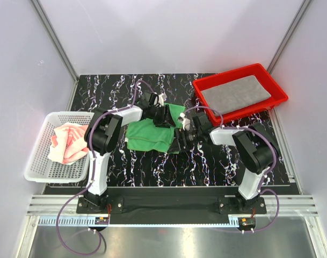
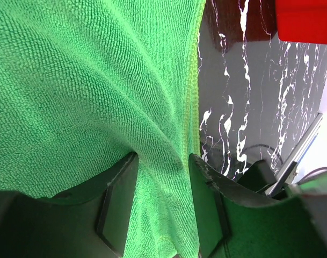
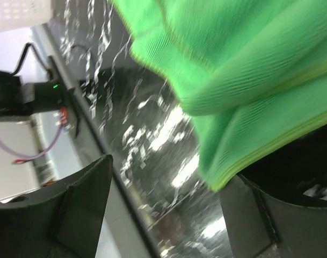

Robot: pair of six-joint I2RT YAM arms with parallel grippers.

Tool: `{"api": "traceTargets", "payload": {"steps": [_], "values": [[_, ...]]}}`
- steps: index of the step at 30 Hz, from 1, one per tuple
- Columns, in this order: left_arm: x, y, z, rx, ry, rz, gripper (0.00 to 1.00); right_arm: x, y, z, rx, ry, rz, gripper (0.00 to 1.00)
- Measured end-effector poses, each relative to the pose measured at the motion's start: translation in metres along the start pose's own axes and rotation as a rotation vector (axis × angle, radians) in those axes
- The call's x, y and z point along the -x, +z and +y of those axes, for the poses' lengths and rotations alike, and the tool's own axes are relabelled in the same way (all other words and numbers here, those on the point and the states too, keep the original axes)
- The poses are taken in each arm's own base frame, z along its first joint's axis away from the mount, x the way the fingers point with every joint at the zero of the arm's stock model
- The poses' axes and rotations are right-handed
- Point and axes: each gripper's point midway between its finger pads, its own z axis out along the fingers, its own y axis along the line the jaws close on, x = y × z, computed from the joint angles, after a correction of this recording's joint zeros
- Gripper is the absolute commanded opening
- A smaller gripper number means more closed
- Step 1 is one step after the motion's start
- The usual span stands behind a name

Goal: Fold and stack the towels
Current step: Fold the towel

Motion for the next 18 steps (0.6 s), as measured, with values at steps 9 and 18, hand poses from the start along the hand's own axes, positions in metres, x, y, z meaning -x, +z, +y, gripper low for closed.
{"api": "traceTargets", "payload": {"steps": [9,18], "values": [[0.000,0.000,0.000,0.000,0.001,-0.001,0.49,-0.017,-0.024,0.033,0.044,0.149,0.008,0.83],[-0.004,-0.020,-0.004,0.054,-0.014,-0.007,0.54,0.001,-0.050,0.009,-0.273,0.224,-0.090,0.59]]}}
